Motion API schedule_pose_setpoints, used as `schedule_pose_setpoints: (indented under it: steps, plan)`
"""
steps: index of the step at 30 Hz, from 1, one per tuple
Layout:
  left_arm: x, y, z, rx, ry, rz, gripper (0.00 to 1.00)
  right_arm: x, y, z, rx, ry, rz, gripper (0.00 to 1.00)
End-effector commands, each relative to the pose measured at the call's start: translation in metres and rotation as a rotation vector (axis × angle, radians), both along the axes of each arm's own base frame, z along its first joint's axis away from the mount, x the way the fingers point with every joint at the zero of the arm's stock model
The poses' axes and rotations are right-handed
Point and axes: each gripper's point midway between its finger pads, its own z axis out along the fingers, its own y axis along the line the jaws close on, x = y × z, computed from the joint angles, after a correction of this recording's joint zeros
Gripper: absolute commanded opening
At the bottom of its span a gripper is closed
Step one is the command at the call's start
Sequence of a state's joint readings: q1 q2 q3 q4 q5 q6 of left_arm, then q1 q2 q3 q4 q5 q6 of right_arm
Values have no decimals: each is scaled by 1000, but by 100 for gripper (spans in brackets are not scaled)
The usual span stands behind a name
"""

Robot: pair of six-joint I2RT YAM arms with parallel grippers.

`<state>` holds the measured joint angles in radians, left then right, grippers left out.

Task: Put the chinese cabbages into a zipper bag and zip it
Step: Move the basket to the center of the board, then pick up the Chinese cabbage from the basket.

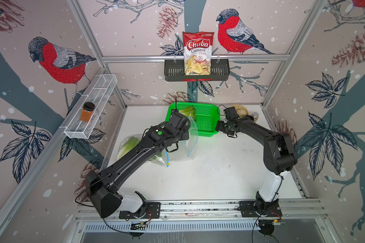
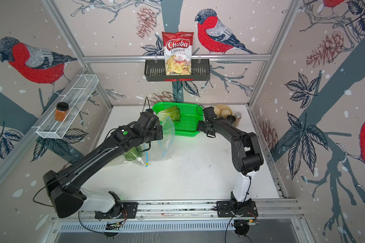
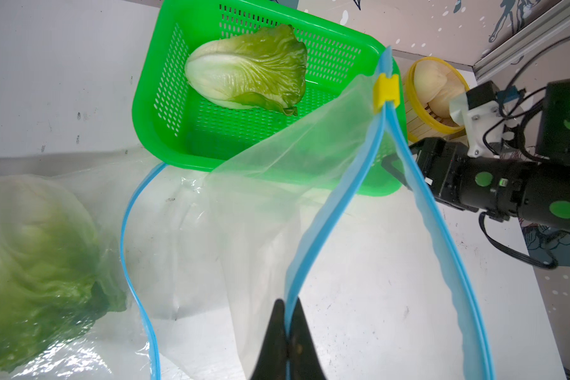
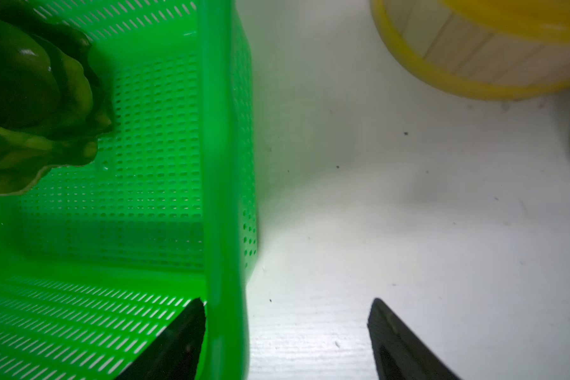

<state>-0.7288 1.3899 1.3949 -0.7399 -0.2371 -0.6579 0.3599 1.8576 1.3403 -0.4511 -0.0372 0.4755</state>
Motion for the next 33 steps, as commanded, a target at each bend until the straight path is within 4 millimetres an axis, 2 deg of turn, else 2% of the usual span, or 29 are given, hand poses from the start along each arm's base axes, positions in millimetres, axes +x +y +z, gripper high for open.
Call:
schedule_pose_setpoints:
  steps: [1, 10, 13, 16, 18, 21, 25, 28, 33]
  plan:
    - [1, -1, 3, -13, -18, -3, 0, -24, -23, -7, -62, 54, -27, 78]
    - [-1, 9, -1, 12, -12, 17, 0, -87, -69, -4, -91, 80, -73, 79]
    - [-3, 9, -2, 9, -6, 21, 0, -102, -82, -2, -109, 83, -83, 79]
    - [-3, 9, -4, -3, -8, 21, 0, -106, -85, 8, -97, 52, -87, 79]
    - [-2, 7, -4, -7, -9, 19, 0, -101, -79, 22, -66, 26, -82, 79]
    - [-1, 6, -4, -8, -11, 16, 0, -86, -61, 55, 8, -44, -51, 79]
    - [0, 3, -3, -16, -11, 6, 0, -67, -23, 96, 116, -138, 50, 79]
    - [1, 1, -3, -19, -15, 0, 0, -54, 5, 109, 216, -192, 119, 79]
    - [5, -9, -6, -32, -15, -26, 0, -23, 27, 116, 339, -239, 164, 80]
